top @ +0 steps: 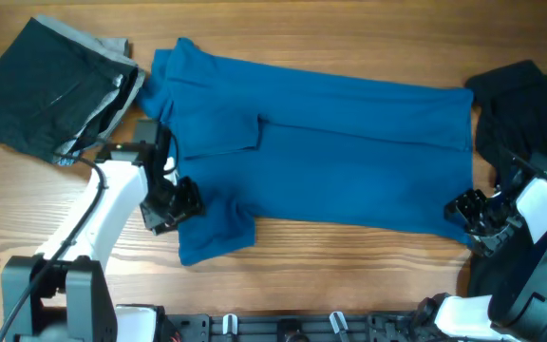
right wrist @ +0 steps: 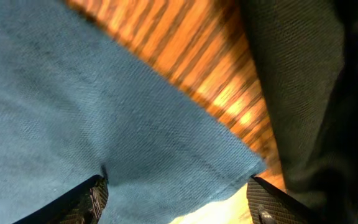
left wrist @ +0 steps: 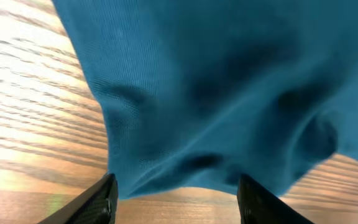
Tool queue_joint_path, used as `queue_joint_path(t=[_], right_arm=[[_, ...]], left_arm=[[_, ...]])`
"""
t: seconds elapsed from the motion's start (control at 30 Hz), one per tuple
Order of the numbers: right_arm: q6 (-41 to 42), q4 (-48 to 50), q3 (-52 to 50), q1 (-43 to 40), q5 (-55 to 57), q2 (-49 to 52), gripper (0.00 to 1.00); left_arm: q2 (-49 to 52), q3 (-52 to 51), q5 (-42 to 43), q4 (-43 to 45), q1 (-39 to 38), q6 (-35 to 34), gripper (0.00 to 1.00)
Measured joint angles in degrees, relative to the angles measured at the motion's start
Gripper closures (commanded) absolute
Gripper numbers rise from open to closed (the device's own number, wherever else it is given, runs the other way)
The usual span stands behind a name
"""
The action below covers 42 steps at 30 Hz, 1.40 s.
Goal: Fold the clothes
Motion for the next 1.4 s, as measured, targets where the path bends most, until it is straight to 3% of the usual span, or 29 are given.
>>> queue_joint_path(t=[0.23, 0.57, 0.7, 0.83, 0.93, 1.0, 1.3, 1.4], right_arm=[[0.4, 2.3, -0.1, -1.0, -0.3, 0.0, 0.24], [-1.1, -2.7, 3.4, -1.0, -5.3, -4.6, 0.22], [-1.8, -4.6, 3.7, -1.0, -5.9, -8.3, 0.20], [-1.8, -5.3, 3.7, -1.0, -5.9, -8.4, 0.19], [-1.8, -5.4, 3.7, -1.0, -6.1, -8.4, 0.18], [-1.8, -5.4, 3.7, -1.0, -6.1, -8.4, 0.18], [1.6, 0.3, -4.0, -1.0, -4.9, -6.3, 0.20], [3.8, 3.7, -6.3, -1.0, -2.2, -5.5, 0.32]], left_arm=[[0.2, -9.2, 1.3, 8.3, -0.9, -3.2, 0.38], [0.7, -9.7, -1.8, 5.7, 2.0, -4.2, 0.33], [0.7, -9.7, -3.0, 7.5, 4.5, -5.6, 0.36], [1.4, -9.7, -1.7, 11.0, 3.3, -6.5, 0.51], [2.3, -9.7, 0.0, 11.9, 0.7, -7.2, 0.84], [3.3, -9.6, 1.6, 11.4, 0.0, -7.5, 0.94], [5.6, -3.0, 3.0, 0.5, 7.2, -4.5, 0.96], [5.4, -0.3, 3.0, -0.1, 7.5, -3.9, 0.96]])
